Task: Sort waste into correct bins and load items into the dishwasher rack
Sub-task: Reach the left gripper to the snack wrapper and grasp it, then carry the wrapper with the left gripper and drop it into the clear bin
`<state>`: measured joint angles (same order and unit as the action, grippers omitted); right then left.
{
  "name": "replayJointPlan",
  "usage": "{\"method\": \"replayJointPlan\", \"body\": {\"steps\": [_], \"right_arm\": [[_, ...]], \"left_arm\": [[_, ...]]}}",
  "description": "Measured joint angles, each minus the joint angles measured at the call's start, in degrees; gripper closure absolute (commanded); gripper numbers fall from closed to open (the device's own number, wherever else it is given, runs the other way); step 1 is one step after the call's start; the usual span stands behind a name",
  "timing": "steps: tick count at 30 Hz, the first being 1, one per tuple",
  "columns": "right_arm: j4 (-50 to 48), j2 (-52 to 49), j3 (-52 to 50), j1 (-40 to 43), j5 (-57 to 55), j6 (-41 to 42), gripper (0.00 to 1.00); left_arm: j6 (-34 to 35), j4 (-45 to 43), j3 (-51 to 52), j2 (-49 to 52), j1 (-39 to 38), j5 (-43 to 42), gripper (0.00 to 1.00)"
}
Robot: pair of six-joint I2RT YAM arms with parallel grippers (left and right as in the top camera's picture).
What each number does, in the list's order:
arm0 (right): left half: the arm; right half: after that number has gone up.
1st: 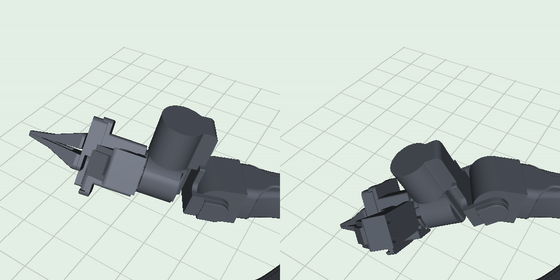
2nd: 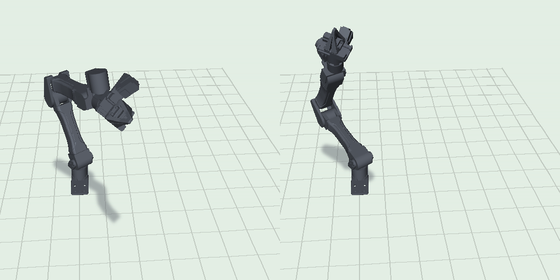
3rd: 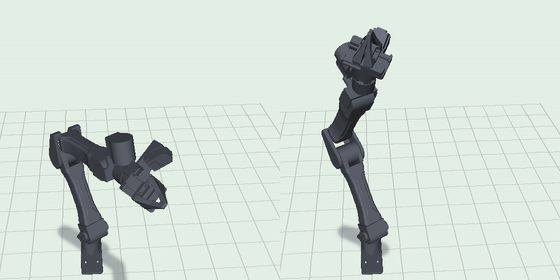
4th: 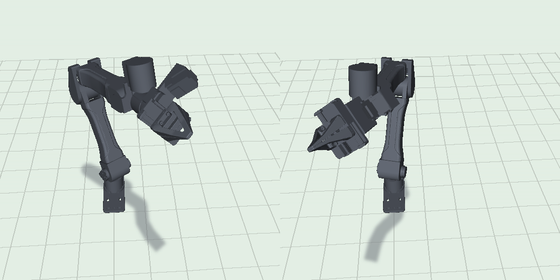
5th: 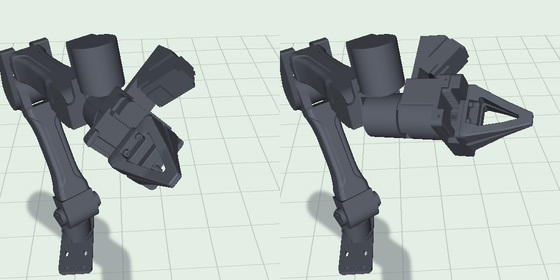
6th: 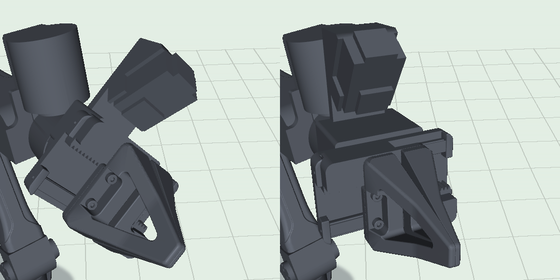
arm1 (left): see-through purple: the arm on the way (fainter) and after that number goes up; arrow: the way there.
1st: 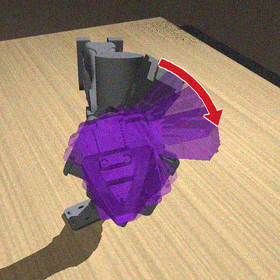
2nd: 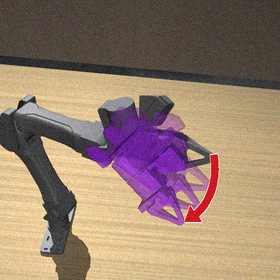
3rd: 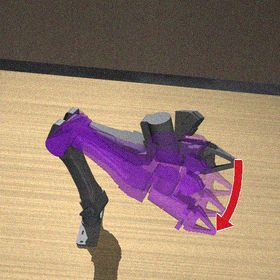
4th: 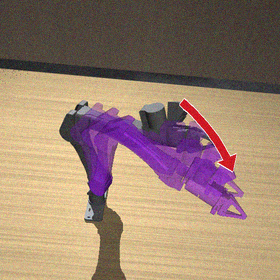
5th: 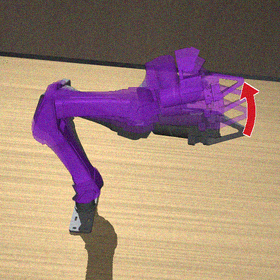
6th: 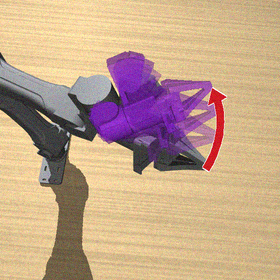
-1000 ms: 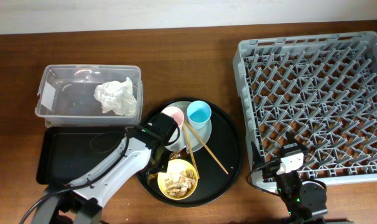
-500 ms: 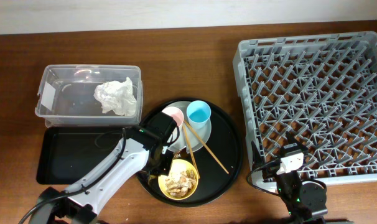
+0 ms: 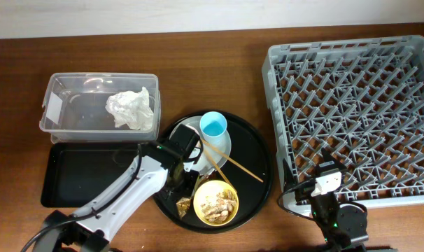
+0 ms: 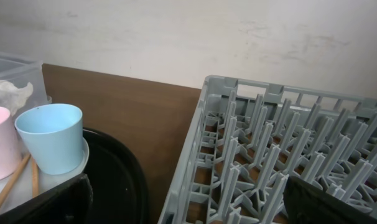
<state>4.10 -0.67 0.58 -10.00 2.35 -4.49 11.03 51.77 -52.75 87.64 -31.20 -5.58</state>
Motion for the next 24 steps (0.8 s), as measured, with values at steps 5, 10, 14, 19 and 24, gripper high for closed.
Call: {"method": "replayJointPlan", "body": {"steps": [5, 10, 14, 19, 24], "right_arm": [[0.0, -0.02, 0.0, 0.0, 0.0, 0.04, 0.01], [0.0, 0.0, 0.0, 0.0, 0.0, 0.02, 0.01], [0.0, -0.02, 0.0, 0.0, 0.0, 0.0, 0.01], [0.0, -0.02, 0.0, 0.0, 0.0, 0.0, 0.02], [0.0, -0.02, 0.0, 0.0, 0.0, 0.02, 0.01]], "left_arm": [[-0.37, 0.22, -0.02, 0.0, -0.15, 1.14, 0.47], [-0.37, -0.74, 0.72, -0.02, -1.77, 1.09, 0.47], [-0.37, -1.95, 2.97, -0.02, -2.51, 1.09, 0.47], [-0.35, -5.66, 5.25, -0.02, -2.56, 1.11, 0.48], [-0.46, -9.46, 8.22, -0.02, -2.56, 1.09, 0.82]]}}
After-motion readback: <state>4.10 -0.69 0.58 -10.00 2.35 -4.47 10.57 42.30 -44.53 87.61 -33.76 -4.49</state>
